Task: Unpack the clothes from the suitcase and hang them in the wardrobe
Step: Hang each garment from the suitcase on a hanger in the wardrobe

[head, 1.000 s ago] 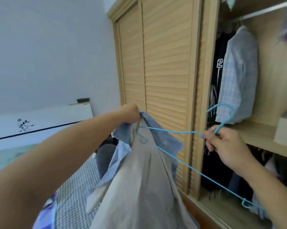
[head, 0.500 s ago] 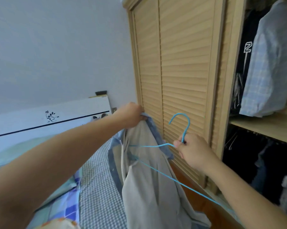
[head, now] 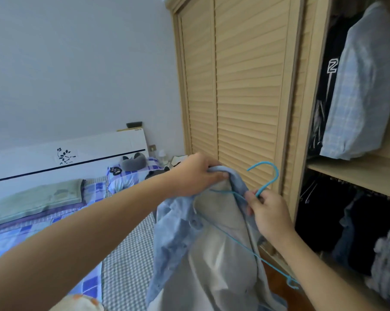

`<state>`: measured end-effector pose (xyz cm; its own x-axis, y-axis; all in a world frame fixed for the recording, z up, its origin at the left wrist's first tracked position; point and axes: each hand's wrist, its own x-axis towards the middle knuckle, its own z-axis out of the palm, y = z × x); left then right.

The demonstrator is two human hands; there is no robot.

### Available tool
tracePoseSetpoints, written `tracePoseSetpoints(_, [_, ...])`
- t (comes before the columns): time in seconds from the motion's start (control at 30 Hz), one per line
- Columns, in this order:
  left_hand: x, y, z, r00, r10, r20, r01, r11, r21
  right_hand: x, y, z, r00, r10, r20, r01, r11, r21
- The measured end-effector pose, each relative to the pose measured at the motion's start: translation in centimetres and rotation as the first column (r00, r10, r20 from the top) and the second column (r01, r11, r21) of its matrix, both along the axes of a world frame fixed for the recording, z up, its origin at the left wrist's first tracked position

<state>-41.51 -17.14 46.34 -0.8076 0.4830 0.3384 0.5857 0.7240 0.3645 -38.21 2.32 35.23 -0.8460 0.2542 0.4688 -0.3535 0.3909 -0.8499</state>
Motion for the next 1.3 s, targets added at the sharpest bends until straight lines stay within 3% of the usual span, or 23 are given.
tracePoseSetpoints(0.1, [-0.3, -0.9, -0.8, 0.970, -0.094, -0.223, 0.045, 0.976, -0.213, 0.6, -0.3, 0.8, 0.992, 0.008, -0.128, -0.019, 0.996, -0.087])
tracePoseSetpoints(0.17, [-0.4, -1.3, -1.3, 0.963, -0.080, -0.256, -0.020, 0.931, -0.364, 0.7, -0.8, 1.2, 0.987, 0.038, -0.158, -0.055, 0.994, -0.100])
tracePoseSetpoints(0.23, [-0.5, -1.9, -1.4, 0.931, -0.134, -0.340, -0.054, 0.870, -0.491, 0.6, -0.6, 1.5, 0.963, 0.228, -0.142, -0.255, 0.942, -0.218])
tracePoseSetpoints(0.27, [-0.6, -2.5, -1.4, 0.885, -0.203, -0.420, -0.041, 0.863, -0.504, 0.7, -0.3, 1.6, 0.911, 0.395, -0.115, -0.410, 0.851, -0.329])
tracePoseSetpoints(0.33, [-0.7, -3.8, -1.0, 0.781, -0.319, -0.537, -0.004, 0.857, -0.515, 0.6, 1.2, 1.4, 0.713, 0.699, -0.046, -0.610, 0.588, -0.531])
tracePoseSetpoints(0.37, [-0.9, -4.7, -0.8, 0.754, -0.344, -0.559, 0.021, 0.864, -0.503, 0.3, 2.3, 0.9, 0.637, 0.771, -0.006, -0.630, 0.516, -0.580])
tracePoseSetpoints(0.4, [-0.9, -5.3, -0.4, 0.739, -0.357, -0.572, 0.043, 0.871, -0.489, 0.0, 3.4, 0.5, 0.602, 0.797, 0.053, -0.630, 0.514, -0.582])
tracePoseSetpoints(0.43, [-0.9, -5.9, 0.1, 0.715, -0.370, -0.593, 0.068, 0.881, -0.468, -0.4, 4.3, -0.3, 0.610, 0.780, 0.138, -0.627, 0.582, -0.518])
tracePoseSetpoints(0.5, [-0.3, -6.3, 1.2, 0.664, -0.405, -0.629, 0.120, 0.888, -0.445, -0.1, 4.1, -1.4, 0.648, 0.693, 0.316, -0.658, 0.718, -0.226])
tracePoseSetpoints(0.6, [0.4, -5.9, 2.8, 0.623, -0.434, -0.650, 0.159, 0.885, -0.438, 0.6, -0.3, -3.5, 0.632, 0.667, 0.395, -0.748, 0.659, 0.084])
tracePoseSetpoints(0.67, [0.6, -6.1, 3.5, 0.632, -0.412, -0.656, 0.118, 0.888, -0.444, -0.7, -1.3, -5.3, 0.747, 0.556, 0.366, -0.636, 0.758, 0.146])
tracePoseSetpoints(0.77, [-0.1, -8.7, 3.8, 0.655, -0.370, -0.659, 0.000, 0.872, -0.490, -3.1, 2.7, -3.6, 0.936, 0.212, 0.281, -0.302, 0.893, 0.333])
tracePoseSetpoints(0.83, [-0.7, -10.7, 3.2, 0.669, -0.361, -0.649, -0.082, 0.832, -0.548, -3.5, 5.7, 0.4, 0.983, 0.002, 0.186, -0.077, 0.914, 0.398])
tracePoseSetpoints(0.9, [-1.1, -11.3, 2.6, 0.664, -0.357, -0.657, -0.153, 0.795, -0.587, -3.8, 7.4, 4.5, 0.993, -0.112, 0.034, 0.092, 0.930, 0.355])
tracePoseSetpoints(0.97, [-1.3, -10.5, 2.8, 0.691, -0.255, -0.676, -0.223, 0.815, -0.535, -4.4, 7.9, 7.6, 0.993, -0.113, -0.044, 0.120, 0.964, 0.236])
tracePoseSetpoints(1.07, [-1.6, -9.7, 4.2, 0.724, -0.076, -0.685, -0.319, 0.844, -0.431, -5.3, 8.5, 9.4, 0.999, 0.011, -0.042, -0.012, 1.000, -0.023])
tracePoseSetpoints(1.1, [-1.4, -9.4, 4.6, 0.705, -0.050, -0.708, -0.346, 0.847, -0.404, -5.5, 8.8, 9.4, 0.999, 0.001, -0.038, -0.001, 1.000, -0.014])
tracePoseSetpoints(1.13, [-1.3, -9.0, 4.9, 0.676, -0.039, -0.736, -0.373, 0.843, -0.388, -5.6, 9.3, 9.3, 0.998, -0.041, -0.049, 0.046, 0.993, 0.107])
tracePoseSetpoints(1.2, [-1.4, -7.9, 5.1, 0.622, -0.071, -0.780, -0.398, 0.829, -0.393, -5.7, 10.3, 9.0, 0.970, -0.153, -0.188, 0.228, 0.843, 0.487])
tracePoseSetpoints(1.3, [-0.5, -5.9, 5.6, 0.554, -0.129, -0.822, -0.395, 0.829, -0.396, -5.1, 11.9, 9.1, 0.873, -0.107, -0.476, 0.457, 0.518, 0.723])
